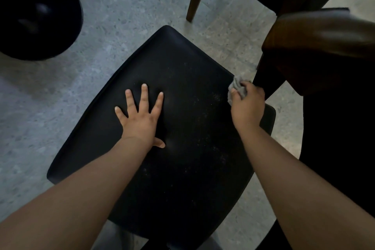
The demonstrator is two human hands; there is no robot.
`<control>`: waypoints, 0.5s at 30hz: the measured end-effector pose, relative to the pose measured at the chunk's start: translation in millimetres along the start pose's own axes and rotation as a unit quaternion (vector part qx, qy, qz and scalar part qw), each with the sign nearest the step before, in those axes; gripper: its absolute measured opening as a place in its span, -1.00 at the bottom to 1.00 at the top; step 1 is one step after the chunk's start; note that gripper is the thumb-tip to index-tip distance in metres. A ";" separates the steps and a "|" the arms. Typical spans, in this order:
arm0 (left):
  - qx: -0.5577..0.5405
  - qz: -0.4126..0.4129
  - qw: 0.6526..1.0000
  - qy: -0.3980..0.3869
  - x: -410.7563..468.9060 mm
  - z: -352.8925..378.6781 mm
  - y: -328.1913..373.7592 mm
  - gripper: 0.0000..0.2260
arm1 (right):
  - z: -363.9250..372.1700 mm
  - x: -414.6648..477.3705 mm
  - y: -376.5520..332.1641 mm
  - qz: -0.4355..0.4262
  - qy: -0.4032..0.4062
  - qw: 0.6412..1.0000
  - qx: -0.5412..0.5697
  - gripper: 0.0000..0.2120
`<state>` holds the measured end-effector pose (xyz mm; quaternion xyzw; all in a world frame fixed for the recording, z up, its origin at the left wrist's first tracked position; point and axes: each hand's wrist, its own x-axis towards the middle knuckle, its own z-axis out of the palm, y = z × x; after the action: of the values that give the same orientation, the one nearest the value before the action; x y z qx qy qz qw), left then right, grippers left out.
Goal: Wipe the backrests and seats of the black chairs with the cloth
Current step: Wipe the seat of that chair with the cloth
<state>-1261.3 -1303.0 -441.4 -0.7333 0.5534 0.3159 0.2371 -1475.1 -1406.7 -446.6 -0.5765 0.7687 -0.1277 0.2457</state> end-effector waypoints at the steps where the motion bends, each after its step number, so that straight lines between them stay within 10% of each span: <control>1: -0.001 0.000 1.000 0.000 0.4 -0.2 0.0 0.27 | 2.4 -6.1 -0.4 -0.004 -0.002 1.000 0.002 -0.66; 8: 0.001 -0.003 1.000 -0.002 0.4 -1.1 0.1 0.28 | 2.6 -90.4 5.3 -0.046 -0.199 0.973 0.109 -0.77; 15: -0.001 -0.002 1.000 -0.006 0.2 -1.0 0.1 0.28 | -4.1 -4.2 -6.7 -0.012 -0.003 0.998 0.062 -0.68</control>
<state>-1261.2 -1303.9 -440.8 -0.7327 0.5502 0.3203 0.2405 -1470.8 -1405.0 -438.9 -0.5694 0.7517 -0.1763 0.2822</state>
